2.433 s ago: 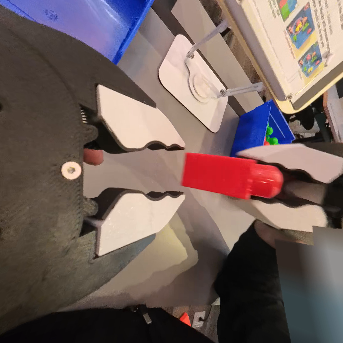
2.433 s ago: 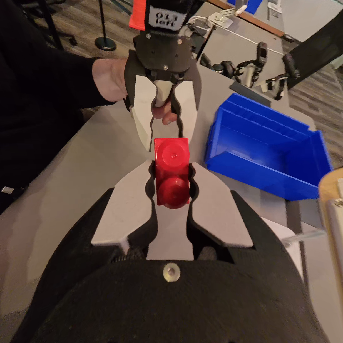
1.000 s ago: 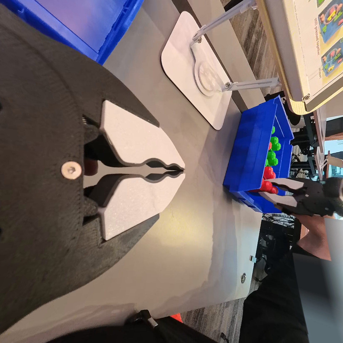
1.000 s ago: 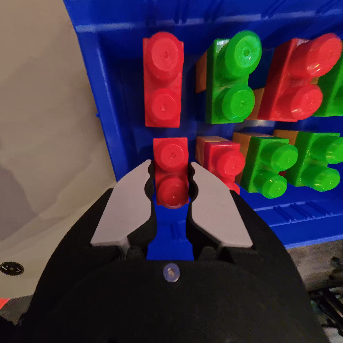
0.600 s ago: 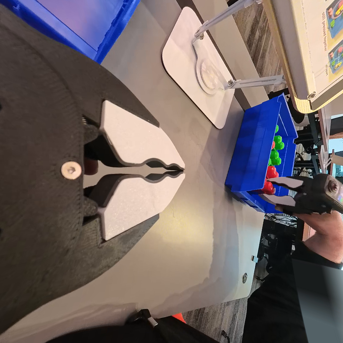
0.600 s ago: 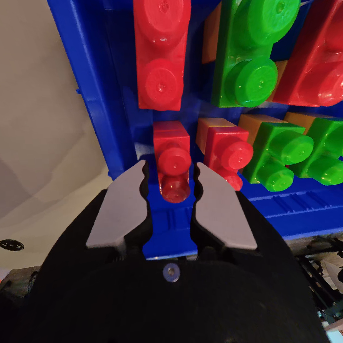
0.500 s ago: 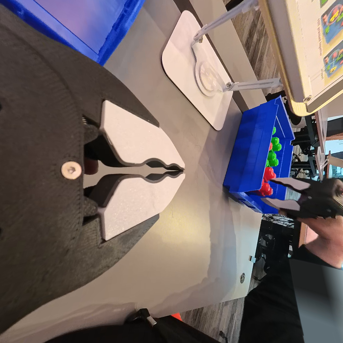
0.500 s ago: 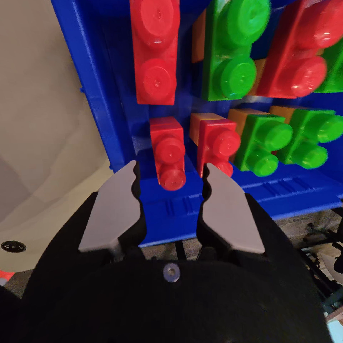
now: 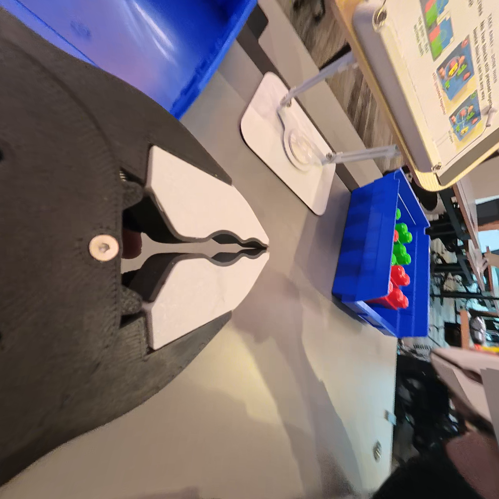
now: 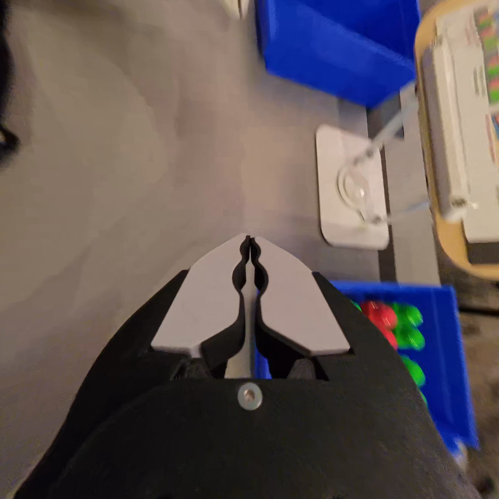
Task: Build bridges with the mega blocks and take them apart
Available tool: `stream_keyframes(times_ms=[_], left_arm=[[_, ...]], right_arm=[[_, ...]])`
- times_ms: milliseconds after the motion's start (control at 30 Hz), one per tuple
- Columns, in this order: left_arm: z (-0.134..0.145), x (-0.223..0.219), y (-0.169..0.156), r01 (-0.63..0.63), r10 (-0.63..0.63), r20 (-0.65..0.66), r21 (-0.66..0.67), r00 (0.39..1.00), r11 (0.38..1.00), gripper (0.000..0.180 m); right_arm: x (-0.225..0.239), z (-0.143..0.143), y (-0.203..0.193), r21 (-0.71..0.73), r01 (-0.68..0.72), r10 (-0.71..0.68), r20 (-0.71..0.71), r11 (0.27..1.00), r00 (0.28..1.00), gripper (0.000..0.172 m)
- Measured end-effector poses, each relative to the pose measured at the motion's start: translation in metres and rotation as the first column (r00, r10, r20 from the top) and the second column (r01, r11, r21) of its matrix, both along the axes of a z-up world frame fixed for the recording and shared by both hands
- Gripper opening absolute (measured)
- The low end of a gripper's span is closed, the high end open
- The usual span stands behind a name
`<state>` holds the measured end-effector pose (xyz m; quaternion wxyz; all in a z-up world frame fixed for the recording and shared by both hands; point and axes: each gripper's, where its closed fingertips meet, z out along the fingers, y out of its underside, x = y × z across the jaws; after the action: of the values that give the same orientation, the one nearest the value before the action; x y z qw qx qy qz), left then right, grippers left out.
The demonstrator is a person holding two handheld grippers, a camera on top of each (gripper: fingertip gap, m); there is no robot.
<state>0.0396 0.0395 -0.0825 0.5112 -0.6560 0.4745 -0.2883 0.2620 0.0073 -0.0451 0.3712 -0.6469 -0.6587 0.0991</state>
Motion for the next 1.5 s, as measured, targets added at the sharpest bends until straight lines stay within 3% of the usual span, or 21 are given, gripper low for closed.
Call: stream_keyframes(times_ms=[33, 200, 333, 467, 633, 900, 1133, 1333, 1500], left_arm=[[-0.001, -0.003, 0.001, -0.014, 0.015, -0.008, 0.014, 1.000, 1.000, 0.000], [0.002, -0.017, 0.009, -0.062, 0.061, 0.056, 0.014, 0.997, 0.998, 0.000], [-0.001, -0.005, 0.013, -0.036, 0.036, 0.107, 0.006, 0.994, 0.999, 0.000], [-0.025, 0.027, 0.014, 0.049, -0.042, 0.104, -0.068, 0.994, 0.996, 0.000], [-0.042, 0.057, 0.029, 0.049, -0.047, 0.062, -0.041, 0.997, 0.998, 0.000], [-0.022, 0.080, 0.057, 0.022, -0.023, 0.210, 0.010, 0.977, 1.000, 0.000], [-0.011, 0.091, 0.060, 0.052, -0.067, 0.236, 0.071, 0.969, 0.996, 0.000], [-0.010, 0.097, 0.057, 0.090, -0.100, 0.274, 0.049, 0.957, 0.995, 0.009], [-0.008, 0.102, 0.050, 0.101, -0.120, 0.302, 0.077, 0.946, 0.992, 0.029]], right_arm=[[-0.020, 0.000, -0.007, -0.016, -0.025, 0.024, -0.073, 1.000, 0.997, 0.000], [-0.097, -0.027, -0.008, -0.101, -0.071, 0.035, -0.317, 0.992, 0.948, 0.000], [-0.132, -0.053, 0.016, -0.194, -0.012, -0.085, -0.486, 0.981, 0.870, 0.000], [-0.140, -0.083, 0.050, -0.113, 0.124, -0.163, -0.477, 0.986, 0.864, 0.000], [-0.145, -0.087, 0.077, -0.121, 0.198, -0.232, -0.521, 0.973, 0.822, 0.000], [-0.163, -0.079, 0.100, -0.190, 0.271, -0.330, -0.589, 0.944, 0.738, 0.000], [-0.174, -0.074, 0.111, -0.253, 0.289, -0.384, -0.625, 0.923, 0.679, 0.000], [-0.177, -0.077, 0.112, -0.223, 0.306, -0.377, -0.608, 0.926, 0.699, 0.000], [-0.173, -0.081, 0.115, -0.176, 0.347, -0.382, -0.581, 0.921, 0.718, 0.000]])
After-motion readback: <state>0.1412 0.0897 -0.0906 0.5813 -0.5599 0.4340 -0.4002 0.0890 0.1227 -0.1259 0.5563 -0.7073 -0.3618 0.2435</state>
